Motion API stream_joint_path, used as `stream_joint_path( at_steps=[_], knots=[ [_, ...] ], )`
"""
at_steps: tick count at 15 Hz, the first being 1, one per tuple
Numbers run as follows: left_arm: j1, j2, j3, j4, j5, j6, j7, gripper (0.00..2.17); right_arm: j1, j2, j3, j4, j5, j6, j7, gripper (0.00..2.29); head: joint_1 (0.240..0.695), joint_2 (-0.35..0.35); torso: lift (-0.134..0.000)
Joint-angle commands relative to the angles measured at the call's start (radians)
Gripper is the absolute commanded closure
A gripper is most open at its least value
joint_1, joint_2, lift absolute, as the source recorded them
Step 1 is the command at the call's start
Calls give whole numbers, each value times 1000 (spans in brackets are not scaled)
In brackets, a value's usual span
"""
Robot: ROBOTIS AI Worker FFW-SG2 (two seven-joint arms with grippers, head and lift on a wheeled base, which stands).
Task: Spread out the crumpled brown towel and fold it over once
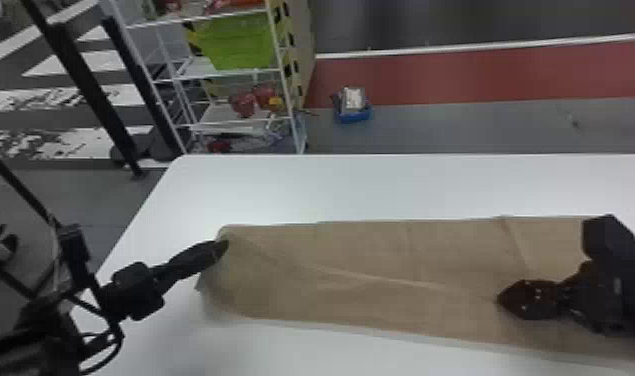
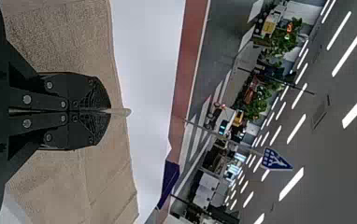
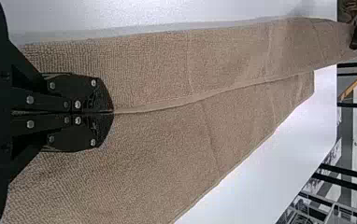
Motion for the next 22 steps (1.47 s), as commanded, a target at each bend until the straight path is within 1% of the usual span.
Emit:
stream_joint_path(
  at_steps=[1, 3, 5, 7, 10, 11, 13, 14, 17, 19, 21, 22],
  knots=[
    [-1, 0, 2, -3, 1, 0, 0, 1430, 8, -8, -7, -12, -21, 3, 9, 1598, 695, 203, -123],
    [-1, 2, 11, -1, 9, 3, -2, 1433, 28, -20, -38, -35, -58, 0, 9, 1598, 695, 201, -123],
    [-1, 2, 12, -1, 9, 3, -2, 1433, 54, -40, -70, -62, -98, -13, 9, 1598, 695, 197, -123],
    [0, 2, 12, -3, 8, 6, 0, 1433, 61, -51, -104, -76, -133, -13, 9, 1598, 695, 184, -123],
    [3, -2, 21, -9, 14, 15, -2, 1433, 153, -51, -116, -182, -161, -25, 9, 1598, 695, 171, -123],
    [8, -3, 34, -7, 15, 12, -12, 1433, 190, -51, -129, -219, -170, -40, 9, 1598, 695, 172, -123],
    [25, 0, 57, -7, 40, 12, -23, 1433, 239, -62, -147, -268, -199, -49, 9, 1598, 695, 192, -123],
    [35, 0, 74, -9, 49, 12, -42, 1433, 261, -63, -159, -291, -210, -49, 9, 1598, 695, 199, -123],
    [80, 0, 115, -19, 55, 12, -74, 1430, 307, -66, -169, -329, -219, -46, 9, 1598, 695, 226, -123],
    [124, 0, 130, -38, 74, 12, -97, 1430, 337, -66, -162, -345, -219, -49, 9, 1598, 695, 243, -123],
    [149, -2, 127, -43, 75, 9, -111, 1426, 351, -65, -149, -343, -219, -53, 9, 1598, 695, 260, -123],
    [160, -2, 130, -43, 74, 9, -120, 1362, 356, -63, -136, -339, -218, -53, 9, 1598, 695, 269, -123]
  ],
)
